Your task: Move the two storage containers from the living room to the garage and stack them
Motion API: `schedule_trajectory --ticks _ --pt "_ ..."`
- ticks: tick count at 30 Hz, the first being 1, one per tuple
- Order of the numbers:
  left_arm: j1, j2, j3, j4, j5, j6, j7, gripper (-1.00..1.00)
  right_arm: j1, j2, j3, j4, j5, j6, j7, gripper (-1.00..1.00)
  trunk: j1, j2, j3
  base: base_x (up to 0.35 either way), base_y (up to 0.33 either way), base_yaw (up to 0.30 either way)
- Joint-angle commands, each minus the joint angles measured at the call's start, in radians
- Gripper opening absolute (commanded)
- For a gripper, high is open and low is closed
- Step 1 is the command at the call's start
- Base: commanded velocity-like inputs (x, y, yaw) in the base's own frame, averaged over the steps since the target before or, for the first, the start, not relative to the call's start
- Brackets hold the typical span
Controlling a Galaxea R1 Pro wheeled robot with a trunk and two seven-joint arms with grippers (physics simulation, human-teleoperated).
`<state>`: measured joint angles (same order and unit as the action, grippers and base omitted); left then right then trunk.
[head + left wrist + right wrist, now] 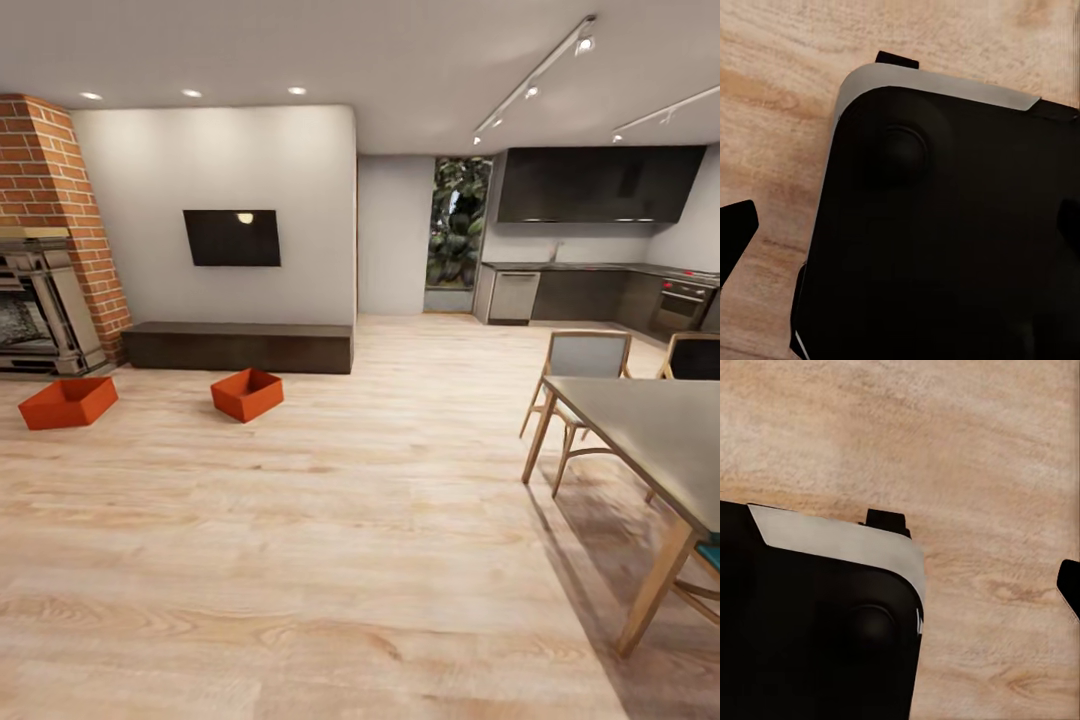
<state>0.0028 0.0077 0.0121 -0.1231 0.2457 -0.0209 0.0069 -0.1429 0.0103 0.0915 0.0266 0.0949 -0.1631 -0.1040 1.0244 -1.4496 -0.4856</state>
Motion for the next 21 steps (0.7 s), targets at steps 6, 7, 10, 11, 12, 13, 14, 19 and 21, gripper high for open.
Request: schedule_trajectory --ticks 6,7,10,11,12,13,14,19,21 --pt "0.000 0.000 -0.001 -0.001 0.005 -0.001 0.001 1.00 -0.001 0.000 0.008 0.003 0.008 -0.004 -0.008 1.00 0.001 0.000 -0.001 0.322 0.000 0.000" --pt "0.000 0.000 0.000 -0.001 0.005 -0.001 0.001 1.00 -0.001 0.000 0.008 0.003 0.008 -0.004 -0.008 1.00 0.001 0.000 -0.001 0.322 0.000 0.000" --pt "0.000 0.000 0.002 -0.001 0.006 0.000 0.001 1.00 -0.001 -0.002 0.010 0.003 0.008 -0.004 -0.008 1.00 0.001 0.000 -0.001 0.322 0.000 0.000" --pt "0.000 0.000 0.003 -0.001 0.006 0.000 0.001 1.00 -0.001 -0.002 0.010 0.004 0.007 -0.004 -0.008 1.00 0.001 0.000 -0.001 0.322 0.000 0.000" --pt "0.000 0.000 0.004 -0.001 0.006 -0.001 0.001 1.00 -0.001 -0.002 0.010 0.004 0.006 -0.003 -0.008 1.00 0.001 0.000 -0.001 0.322 0.000 0.000" --pt "0.000 0.000 0.004 -0.001 0.006 -0.001 0.001 1.00 -0.001 -0.002 0.010 0.004 0.006 -0.003 -0.008 1.00 0.001 0.000 -0.001 0.322 0.000 0.000" --pt "0.000 0.000 0.004 -0.001 0.006 -0.001 0.001 1.00 -0.001 -0.002 0.011 0.004 0.005 -0.002 -0.008 1.00 0.001 0.000 -0.001 0.322 0.000 0.000" --pt "0.000 0.000 0.005 -0.001 0.006 -0.001 0.001 1.00 -0.001 -0.001 0.010 0.004 0.006 -0.002 -0.008 1.00 0.001 0.000 -0.001 0.322 0.000 0.000" --pt "0.000 -0.001 0.005 -0.001 0.006 -0.001 0.001 1.00 -0.001 0.000 0.011 0.004 0.010 -0.003 -0.007 1.00 0.001 0.000 -0.001 0.322 0.000 0.000"
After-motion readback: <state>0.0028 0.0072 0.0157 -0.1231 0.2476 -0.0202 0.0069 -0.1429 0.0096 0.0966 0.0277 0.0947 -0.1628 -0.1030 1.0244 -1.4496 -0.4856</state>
